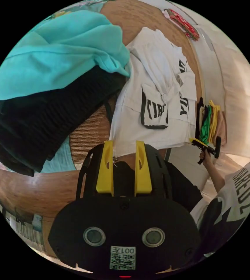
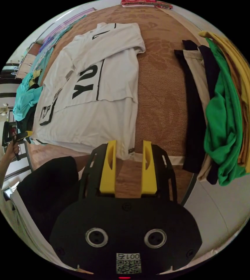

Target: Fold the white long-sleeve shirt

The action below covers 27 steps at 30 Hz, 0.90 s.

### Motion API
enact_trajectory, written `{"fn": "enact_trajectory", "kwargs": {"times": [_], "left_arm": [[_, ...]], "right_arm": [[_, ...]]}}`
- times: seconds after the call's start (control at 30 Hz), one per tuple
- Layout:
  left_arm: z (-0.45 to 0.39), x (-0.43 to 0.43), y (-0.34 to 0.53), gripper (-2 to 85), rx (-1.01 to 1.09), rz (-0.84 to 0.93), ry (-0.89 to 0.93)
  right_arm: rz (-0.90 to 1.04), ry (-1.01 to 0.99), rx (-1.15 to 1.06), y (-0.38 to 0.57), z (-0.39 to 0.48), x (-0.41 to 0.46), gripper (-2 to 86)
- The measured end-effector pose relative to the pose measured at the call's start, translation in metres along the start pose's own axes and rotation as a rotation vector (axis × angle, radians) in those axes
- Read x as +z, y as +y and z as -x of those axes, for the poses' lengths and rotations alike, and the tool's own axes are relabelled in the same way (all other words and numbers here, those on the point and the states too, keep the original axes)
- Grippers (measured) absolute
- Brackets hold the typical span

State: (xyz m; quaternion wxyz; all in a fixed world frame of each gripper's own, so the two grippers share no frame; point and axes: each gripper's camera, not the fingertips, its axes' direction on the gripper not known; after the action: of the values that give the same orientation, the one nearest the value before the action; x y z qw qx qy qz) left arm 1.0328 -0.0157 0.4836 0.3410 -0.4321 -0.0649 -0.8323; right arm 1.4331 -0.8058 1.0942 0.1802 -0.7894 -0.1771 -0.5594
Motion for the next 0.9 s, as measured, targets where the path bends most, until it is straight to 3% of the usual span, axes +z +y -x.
{"fn": "enact_trajectory", "kwargs": {"times": [0.2,0.4,0.53,0.63,0.77,0.9], "left_arm": [[0.006,-0.030,-0.004,-0.3,0.079,0.065,-0.056],[0.023,-0.091,0.018,-0.9,0.056,0.078,0.103],[0.022,-0.111,0.037,-1.0,0.046,0.218,0.248],[0.000,-0.128,0.038,-1.0,0.119,0.258,0.258],[-0.020,-0.166,0.013,-1.0,0.191,0.149,0.333],[-0.032,-0.223,-0.056,-0.9,0.259,-0.090,0.353]], "right_arm": [[0.027,0.027,-0.070,-0.003,-0.005,-0.009,4.2],[0.065,0.035,-0.123,0.011,-0.019,-0.055,2.7],[0.194,-0.031,-0.083,0.032,-0.046,-0.076,2.5],[0.210,-0.037,-0.078,0.036,-0.059,-0.100,2.5],[0.079,-0.127,-0.140,0.012,-0.069,-0.150,2.4],[-0.115,-0.142,-0.205,-0.046,-0.079,-0.186,2.5]]}}
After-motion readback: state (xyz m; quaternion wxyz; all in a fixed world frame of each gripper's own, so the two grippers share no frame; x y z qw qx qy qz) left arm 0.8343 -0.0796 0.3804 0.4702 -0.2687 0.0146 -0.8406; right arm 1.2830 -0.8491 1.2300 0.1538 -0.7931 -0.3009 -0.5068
